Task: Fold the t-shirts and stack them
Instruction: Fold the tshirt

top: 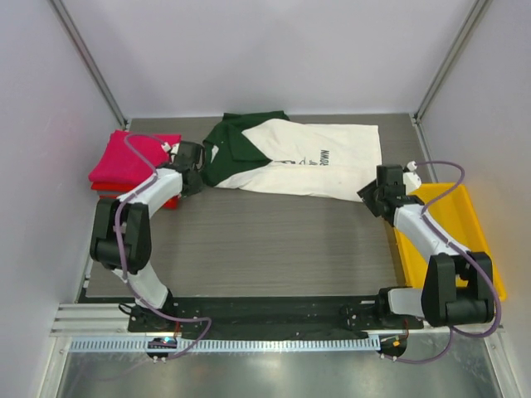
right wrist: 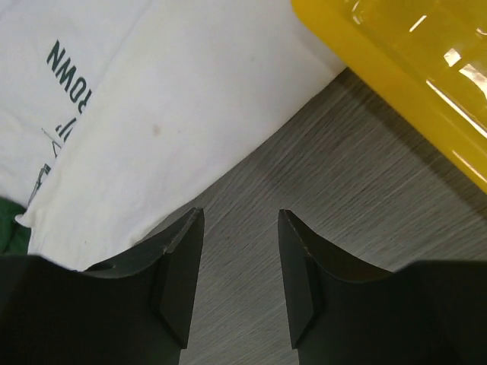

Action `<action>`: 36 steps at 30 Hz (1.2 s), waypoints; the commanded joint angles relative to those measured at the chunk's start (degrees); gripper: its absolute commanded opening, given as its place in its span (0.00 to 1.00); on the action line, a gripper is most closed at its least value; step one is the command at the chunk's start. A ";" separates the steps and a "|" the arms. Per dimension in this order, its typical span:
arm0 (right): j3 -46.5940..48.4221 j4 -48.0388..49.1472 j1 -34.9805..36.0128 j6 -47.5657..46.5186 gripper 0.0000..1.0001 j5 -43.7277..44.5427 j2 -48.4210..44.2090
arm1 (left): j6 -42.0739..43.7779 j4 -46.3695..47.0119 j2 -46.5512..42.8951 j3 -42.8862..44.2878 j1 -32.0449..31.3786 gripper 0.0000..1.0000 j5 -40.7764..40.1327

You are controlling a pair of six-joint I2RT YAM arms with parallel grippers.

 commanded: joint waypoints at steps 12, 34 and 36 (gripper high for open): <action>-10.41 14.61 -0.10 20.32 0.55 16.06 -0.59 | -15.67 24.30 -14.44 -13.59 -3.30 0.32 12.52; -3.29 18.32 0.16 20.41 0.01 21.25 14.72 | -18.84 29.13 -12.69 -15.26 -0.75 0.52 12.51; -3.73 16.74 0.16 19.01 0.01 20.73 12.44 | -19.46 29.75 -11.73 -15.26 -0.75 0.54 13.04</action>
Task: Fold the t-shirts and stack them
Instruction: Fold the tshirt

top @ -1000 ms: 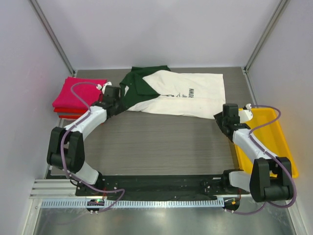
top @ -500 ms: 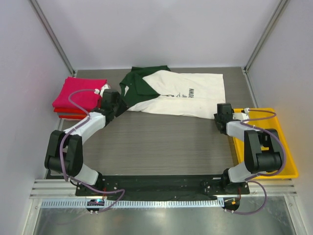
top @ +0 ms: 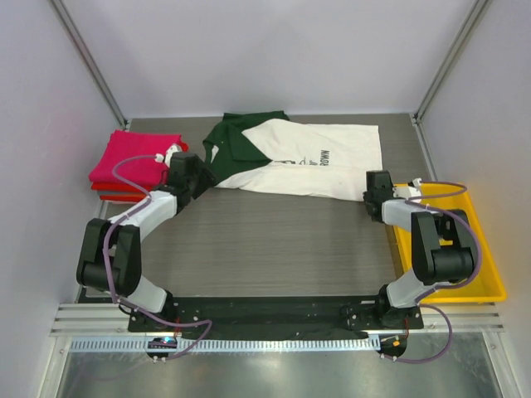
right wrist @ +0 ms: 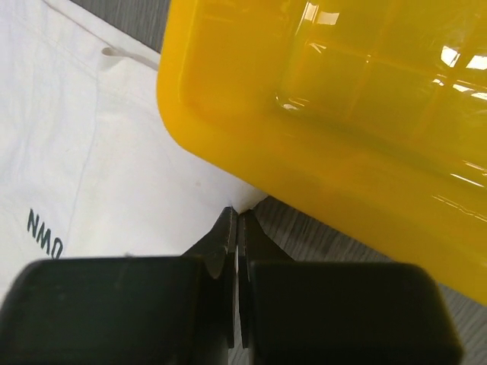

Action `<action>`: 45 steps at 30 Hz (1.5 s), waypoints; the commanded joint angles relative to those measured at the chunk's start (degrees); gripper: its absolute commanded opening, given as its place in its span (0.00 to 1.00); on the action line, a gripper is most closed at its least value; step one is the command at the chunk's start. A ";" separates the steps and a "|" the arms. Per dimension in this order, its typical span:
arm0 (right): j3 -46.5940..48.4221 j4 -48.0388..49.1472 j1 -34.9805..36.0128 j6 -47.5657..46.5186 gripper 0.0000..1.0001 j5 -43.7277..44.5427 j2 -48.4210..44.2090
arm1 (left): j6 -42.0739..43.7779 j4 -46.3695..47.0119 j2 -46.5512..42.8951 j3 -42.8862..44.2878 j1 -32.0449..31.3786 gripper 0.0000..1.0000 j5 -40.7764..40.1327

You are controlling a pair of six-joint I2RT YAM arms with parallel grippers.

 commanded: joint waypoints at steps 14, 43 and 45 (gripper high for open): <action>-7.86 -10.26 0.09 -8.70 0.01 -0.16 -21.78 | -3.42 10.35 7.21 -1.04 0.32 0.69 -1.66; -8.66 -11.14 0.01 -8.62 0.01 -1.57 -24.86 | -6.68 16.77 22.25 6.78 7.43 0.31 -5.09; -8.57 -11.40 -0.17 -8.62 0.01 -1.75 -24.86 | -4.84 15.11 21.72 7.66 7.70 0.25 -6.58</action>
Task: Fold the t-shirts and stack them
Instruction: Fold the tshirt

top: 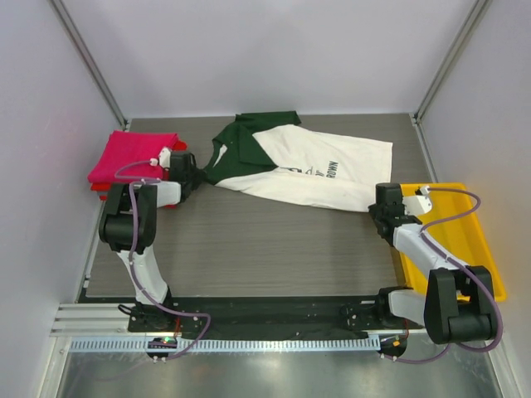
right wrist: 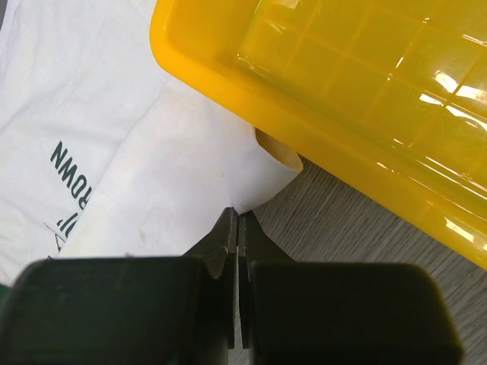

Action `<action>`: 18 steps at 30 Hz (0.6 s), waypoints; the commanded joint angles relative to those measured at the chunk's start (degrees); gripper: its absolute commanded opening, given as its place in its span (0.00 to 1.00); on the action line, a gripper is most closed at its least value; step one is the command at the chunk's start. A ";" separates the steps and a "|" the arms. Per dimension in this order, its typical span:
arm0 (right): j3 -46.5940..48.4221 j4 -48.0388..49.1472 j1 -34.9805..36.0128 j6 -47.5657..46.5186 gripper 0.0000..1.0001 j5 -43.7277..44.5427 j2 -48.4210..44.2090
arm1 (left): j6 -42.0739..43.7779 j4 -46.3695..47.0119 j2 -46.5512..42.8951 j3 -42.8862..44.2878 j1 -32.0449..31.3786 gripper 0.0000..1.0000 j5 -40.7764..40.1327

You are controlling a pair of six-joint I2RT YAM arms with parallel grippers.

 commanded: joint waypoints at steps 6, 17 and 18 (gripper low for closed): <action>0.35 -0.26 -0.28 0.65 0.01 0.85 -0.44 | 4.89 -2.45 -3.41 1.49 1.80 0.11 -5.93; 0.44 -0.17 -0.28 0.74 0.01 0.32 0.61 | 5.06 -2.46 -10.70 -2.37 1.10 0.48 -1.81; 0.52 -0.17 -0.28 0.83 0.01 0.32 0.61 | 4.89 -2.54 -11.14 -2.81 0.92 0.48 -1.37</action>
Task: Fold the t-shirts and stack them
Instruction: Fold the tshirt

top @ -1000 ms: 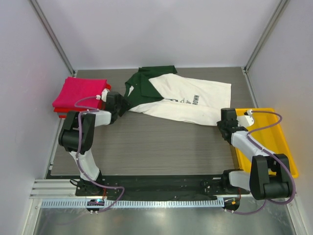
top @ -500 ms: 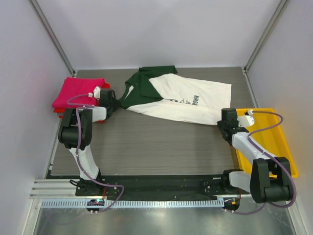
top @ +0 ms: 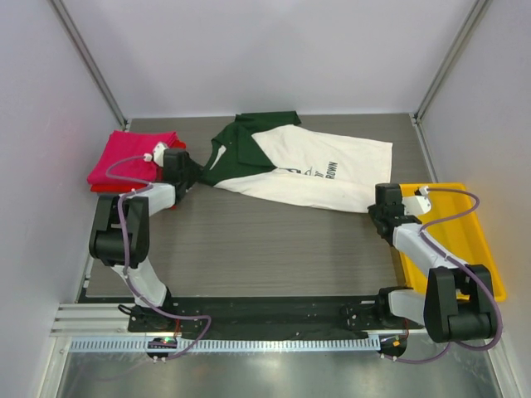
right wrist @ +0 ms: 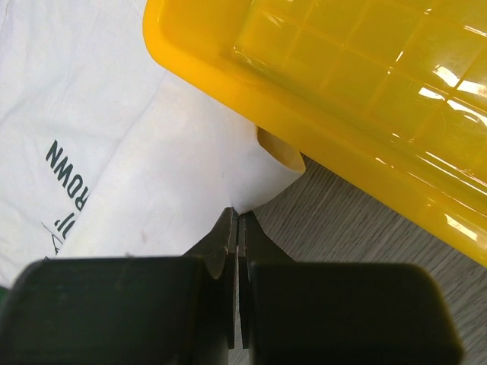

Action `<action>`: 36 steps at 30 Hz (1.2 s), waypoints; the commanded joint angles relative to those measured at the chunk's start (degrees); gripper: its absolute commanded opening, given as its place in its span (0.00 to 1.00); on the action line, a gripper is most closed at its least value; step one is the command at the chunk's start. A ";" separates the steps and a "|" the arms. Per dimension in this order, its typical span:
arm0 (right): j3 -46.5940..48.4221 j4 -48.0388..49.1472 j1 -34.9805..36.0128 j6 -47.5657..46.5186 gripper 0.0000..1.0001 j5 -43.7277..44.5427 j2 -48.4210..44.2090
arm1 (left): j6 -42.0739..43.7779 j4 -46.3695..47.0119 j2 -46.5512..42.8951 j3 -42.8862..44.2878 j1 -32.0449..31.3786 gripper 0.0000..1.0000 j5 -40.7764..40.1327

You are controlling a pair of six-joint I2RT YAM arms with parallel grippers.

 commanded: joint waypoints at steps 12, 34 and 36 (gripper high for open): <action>0.44 0.29 -0.26 0.72 0.01 0.03 1.16 | -4.01 3.11 -1.55 -2.85 -4.04 0.44 1.62; 0.53 -3.13 -2.54 -0.42 0.01 0.56 -2.00 | 1.61 -5.41 -0.65 2.08 -3.42 0.00 -8.05; 0.09 -3.75 -4.02 -0.77 0.01 -0.31 -2.44 | 1.79 -6.20 -1.27 1.99 -3.42 0.00 -8.05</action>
